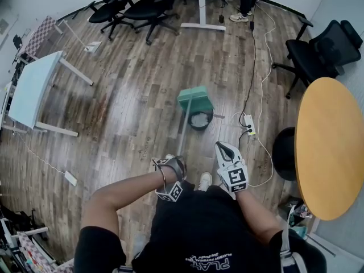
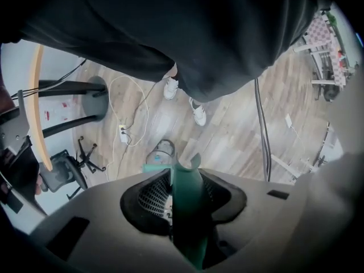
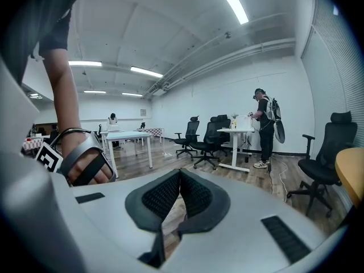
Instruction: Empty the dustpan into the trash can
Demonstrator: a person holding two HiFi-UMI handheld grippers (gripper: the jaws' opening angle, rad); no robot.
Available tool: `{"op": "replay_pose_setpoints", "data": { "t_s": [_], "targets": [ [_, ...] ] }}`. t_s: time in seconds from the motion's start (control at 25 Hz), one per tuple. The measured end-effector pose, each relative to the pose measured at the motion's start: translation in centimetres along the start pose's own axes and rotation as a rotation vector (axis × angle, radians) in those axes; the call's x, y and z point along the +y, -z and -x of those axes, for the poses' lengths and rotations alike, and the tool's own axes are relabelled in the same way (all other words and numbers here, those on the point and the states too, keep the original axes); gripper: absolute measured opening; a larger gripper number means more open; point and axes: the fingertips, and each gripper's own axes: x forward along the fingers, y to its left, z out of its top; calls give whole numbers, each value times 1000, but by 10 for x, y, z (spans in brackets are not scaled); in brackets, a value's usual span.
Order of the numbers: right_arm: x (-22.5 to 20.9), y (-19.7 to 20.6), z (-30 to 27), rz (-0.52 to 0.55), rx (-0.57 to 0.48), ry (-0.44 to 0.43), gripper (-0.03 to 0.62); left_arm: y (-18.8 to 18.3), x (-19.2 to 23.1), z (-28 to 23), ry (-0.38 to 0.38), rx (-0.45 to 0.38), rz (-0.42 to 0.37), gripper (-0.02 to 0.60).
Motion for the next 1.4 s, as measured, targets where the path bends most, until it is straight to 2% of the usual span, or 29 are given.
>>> {"op": "replay_pose_setpoints", "data": {
  "t_s": [0.16, 0.28, 0.44, 0.56, 0.76, 0.88, 1.12, 1.4],
  "targets": [
    [0, -1, 0, 3, 3, -5, 23, 0, 3, 2, -14, -30, 69, 143],
    [1, -2, 0, 9, 3, -8, 23, 5, 11, 6, -36, -54, 160, 143],
    [2, -3, 0, 10, 4, -11, 23, 24, 35, 18, -110, -88, 361, 135],
    [0, -5, -1, 8, 4, -10, 23, 50, 52, 26, -181, -91, 531, 106],
    [-3, -3, -2, 3, 6, -1, 23, 71, 68, 35, -221, -165, 782, 104],
    [-8, -2, -2, -1, 11, 7, 23, 82, 70, 39, -217, -183, 900, 103],
    [-13, 2, -5, -17, 19, 9, 23, 110, 77, 42, -268, -221, 1114, 103],
    [-12, 2, -17, -21, 26, -6, 23, 153, 69, 42, -319, -256, 1415, 101]
  ]
}}
